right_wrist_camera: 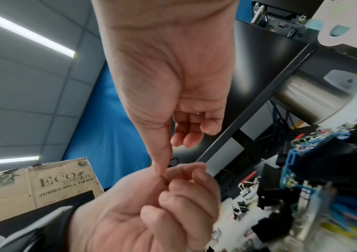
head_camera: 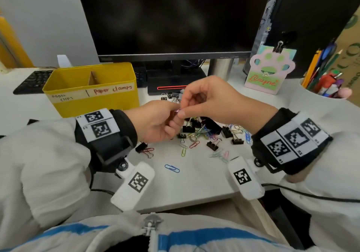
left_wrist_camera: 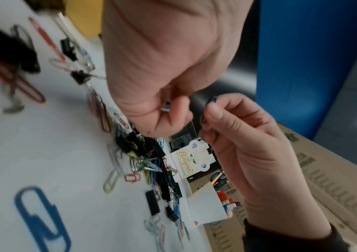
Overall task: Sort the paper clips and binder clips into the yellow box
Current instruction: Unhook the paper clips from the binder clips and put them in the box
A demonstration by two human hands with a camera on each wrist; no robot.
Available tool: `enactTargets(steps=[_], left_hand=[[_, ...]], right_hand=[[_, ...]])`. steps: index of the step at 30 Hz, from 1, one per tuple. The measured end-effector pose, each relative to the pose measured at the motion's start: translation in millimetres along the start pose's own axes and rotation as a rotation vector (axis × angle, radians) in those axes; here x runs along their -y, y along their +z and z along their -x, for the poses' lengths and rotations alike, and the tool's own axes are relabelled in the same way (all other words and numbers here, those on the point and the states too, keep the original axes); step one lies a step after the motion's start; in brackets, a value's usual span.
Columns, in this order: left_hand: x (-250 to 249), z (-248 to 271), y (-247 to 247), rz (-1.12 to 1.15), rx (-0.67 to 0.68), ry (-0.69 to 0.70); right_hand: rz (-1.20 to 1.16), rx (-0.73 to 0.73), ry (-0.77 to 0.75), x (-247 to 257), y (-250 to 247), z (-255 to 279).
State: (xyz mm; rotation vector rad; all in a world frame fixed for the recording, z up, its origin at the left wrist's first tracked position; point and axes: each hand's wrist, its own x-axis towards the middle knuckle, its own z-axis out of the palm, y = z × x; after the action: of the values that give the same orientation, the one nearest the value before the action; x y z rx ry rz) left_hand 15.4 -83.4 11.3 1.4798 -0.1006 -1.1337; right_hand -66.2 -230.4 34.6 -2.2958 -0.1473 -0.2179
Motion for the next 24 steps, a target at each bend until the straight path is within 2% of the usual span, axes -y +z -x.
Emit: enactTargets(steps=[4, 7, 9, 10, 12, 14, 16, 18, 20, 22, 24], left_hand=[[1, -7, 5, 0.2, 0.202, -0.092], [0, -14, 9, 0.169, 0.198, -0.074], [2, -19, 13, -0.033, 0.129, -0.013], [4, -22, 14, -0.219, 0.077, 0.047], [7, -23, 14, -0.691, -0.022, 0.207], [9, -22, 11, -1.075, 0.038, 0.355], [7, -16, 9, -1.312, 0.171, 0.405], [5, -13, 11, -1.441, 0.233, 0.428], [5, -17, 15, -1.463, 0.256, 0.527], [6, -23, 17, -1.452, 0.237, 0.616], [7, -27, 19, -1.465, 0.199, 0.639]], right_hand=[[0.139, -0.006, -0.03, 1, 0, -4], [0.172, -0.062, -0.021, -5, -3, 2], [0.167, -0.085, 0.03, -9, -10, 11], [0.18, -0.056, 0.066, -13, -14, 15], [0.24, 0.113, 0.151, -19, -24, 25], [0.314, 0.354, 0.247, -25, -28, 36], [0.355, 0.524, 0.328, -31, -27, 44], [0.405, 0.561, 0.373, -36, -21, 48], [0.455, 0.52, 0.375, -39, -17, 47], [0.43, 0.491, 0.378, -40, -15, 45], [0.351, 0.459, 0.382, -42, -14, 43]])
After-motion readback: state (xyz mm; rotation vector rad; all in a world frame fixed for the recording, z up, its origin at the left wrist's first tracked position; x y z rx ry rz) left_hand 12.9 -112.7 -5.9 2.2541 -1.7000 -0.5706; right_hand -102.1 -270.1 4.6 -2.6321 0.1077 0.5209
